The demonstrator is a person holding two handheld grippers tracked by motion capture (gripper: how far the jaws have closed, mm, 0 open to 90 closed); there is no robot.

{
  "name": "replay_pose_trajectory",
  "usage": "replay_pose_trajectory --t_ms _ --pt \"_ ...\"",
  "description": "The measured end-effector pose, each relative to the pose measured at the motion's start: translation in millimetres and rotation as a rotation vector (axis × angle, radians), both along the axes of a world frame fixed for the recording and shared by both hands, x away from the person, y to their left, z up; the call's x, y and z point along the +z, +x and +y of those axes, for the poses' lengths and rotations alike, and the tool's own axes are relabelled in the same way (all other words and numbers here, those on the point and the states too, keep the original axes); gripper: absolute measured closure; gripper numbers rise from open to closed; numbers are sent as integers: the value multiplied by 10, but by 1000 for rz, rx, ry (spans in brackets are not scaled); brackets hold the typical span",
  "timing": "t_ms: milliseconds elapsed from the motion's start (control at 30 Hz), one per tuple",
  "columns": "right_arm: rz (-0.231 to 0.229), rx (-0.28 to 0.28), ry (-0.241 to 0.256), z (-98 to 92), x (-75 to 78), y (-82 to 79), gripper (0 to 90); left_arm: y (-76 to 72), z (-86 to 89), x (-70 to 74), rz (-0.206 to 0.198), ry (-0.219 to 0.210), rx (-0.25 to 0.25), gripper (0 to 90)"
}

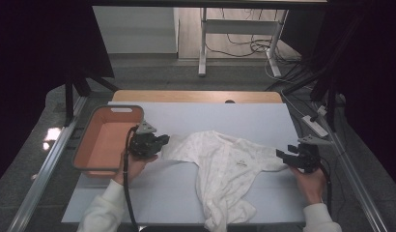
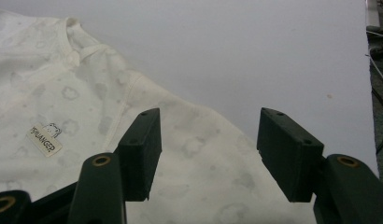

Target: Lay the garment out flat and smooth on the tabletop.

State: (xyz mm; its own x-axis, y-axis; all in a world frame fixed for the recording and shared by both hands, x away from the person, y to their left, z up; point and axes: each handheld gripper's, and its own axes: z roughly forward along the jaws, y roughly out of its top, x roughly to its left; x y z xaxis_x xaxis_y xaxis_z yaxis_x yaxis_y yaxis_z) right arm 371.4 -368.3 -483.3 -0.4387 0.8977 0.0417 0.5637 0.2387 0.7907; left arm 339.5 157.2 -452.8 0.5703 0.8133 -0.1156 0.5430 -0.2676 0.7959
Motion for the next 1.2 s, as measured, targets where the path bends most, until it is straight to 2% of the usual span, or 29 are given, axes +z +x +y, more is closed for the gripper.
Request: replay_pose_trajectory --t_ms 267,600,667,700,867,933,1033,1200 --pt "2 19 -8 30 -6 -6 390 58 237 -18 33 -55 80 840" --pt "-1 37 -35 73 -11 -18 381 107 397 -48 61 -75 140 829" --pt "-7 50 -42 92 -8 -23 375 114 430 -46 71 -90 163 755" --pt "-4 56 -51 111 -3 -27 366 117 446 -40 74 -97 178 674" --pt "-20 109 -81 259 37 -55 358 96 427 0 54 -104 153 537" --pt "-27 128 -85 309 51 -69 357 88 396 16 46 -107 130 517" --pt "-32 157 -78 389 77 -99 355 76 333 30 39 -112 95 459" --pt "-34 208 -46 515 121 -160 353 71 248 36 37 -106 67 420"
